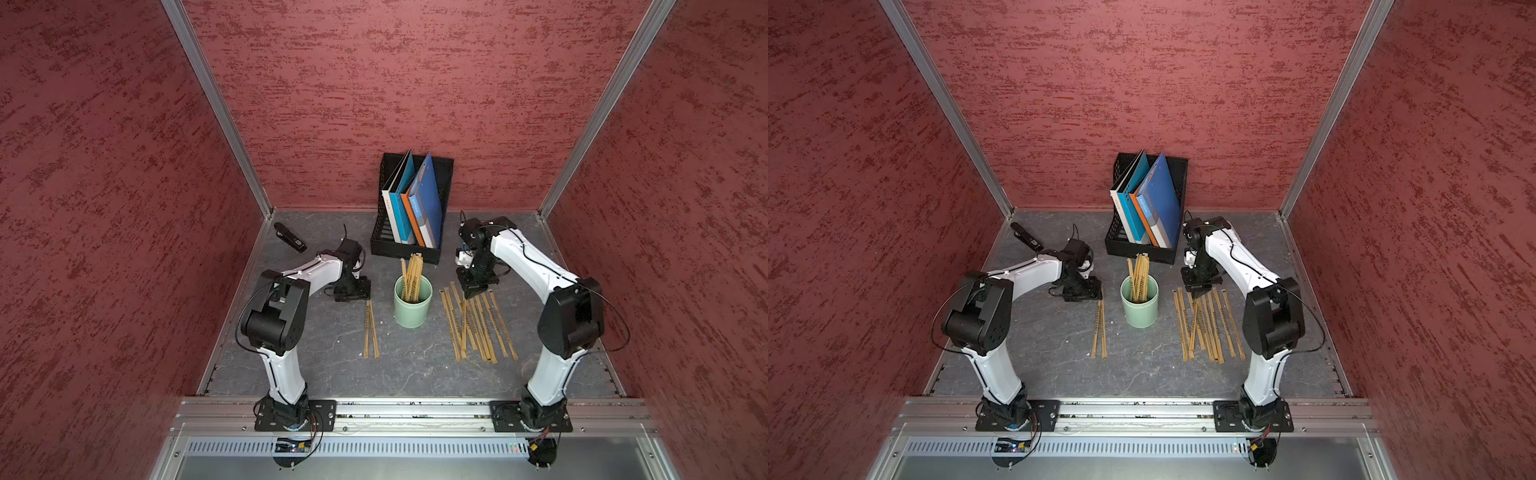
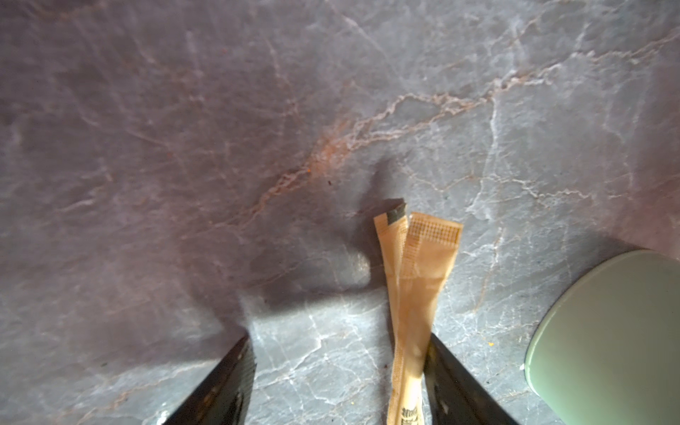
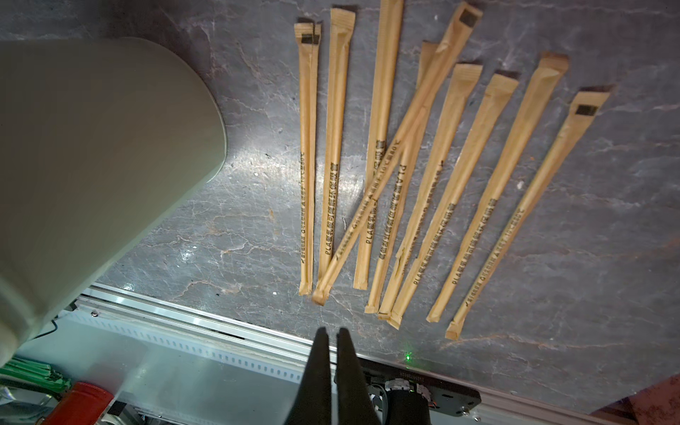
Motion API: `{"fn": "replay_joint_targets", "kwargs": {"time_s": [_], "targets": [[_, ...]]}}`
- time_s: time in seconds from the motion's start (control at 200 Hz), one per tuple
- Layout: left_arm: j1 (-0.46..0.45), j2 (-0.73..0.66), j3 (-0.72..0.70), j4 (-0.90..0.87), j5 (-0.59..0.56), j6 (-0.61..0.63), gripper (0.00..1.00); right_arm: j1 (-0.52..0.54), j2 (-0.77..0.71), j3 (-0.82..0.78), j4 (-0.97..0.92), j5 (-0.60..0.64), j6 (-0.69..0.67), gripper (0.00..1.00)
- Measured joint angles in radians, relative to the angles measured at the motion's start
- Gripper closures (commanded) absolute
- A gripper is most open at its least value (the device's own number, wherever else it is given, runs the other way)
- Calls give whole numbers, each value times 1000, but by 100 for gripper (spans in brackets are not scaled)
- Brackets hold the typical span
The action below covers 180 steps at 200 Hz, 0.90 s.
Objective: Take the straws out of the storage container
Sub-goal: Place the straw at the center of the board.
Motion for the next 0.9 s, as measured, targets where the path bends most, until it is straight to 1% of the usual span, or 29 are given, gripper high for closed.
{"fn": "replay_joint_targets", "kwargs": {"time_s": [0.205,0.346,0.441,0.511,0.581,0.641,0.711,0.796,0.902], "targets": [[0,5,5,-5,0,0,28,-5,17,0,36,-4,-3,100],[0,6,7,-7,0,0,28,-6,-5,-36,84,-7,20,90],[0,11,14,-14,0,0,28,6,-104,-136,164,-17,51,83],[0,19,25,-25,2,-1,27,36,-233,-227,232,-16,73,79],[-1,31,40,-25,5,-1,25,128,-375,-286,283,-6,103,77],[-3,37,51,-24,7,-1,22,251,-471,-298,326,16,132,77],[-6,38,53,-24,6,-1,22,393,-534,-303,393,35,166,80],[-6,38,53,-25,7,-1,22,541,-554,-321,485,59,205,92],[-6,37,53,-25,6,-1,22,670,-484,-332,594,98,254,100]]}}
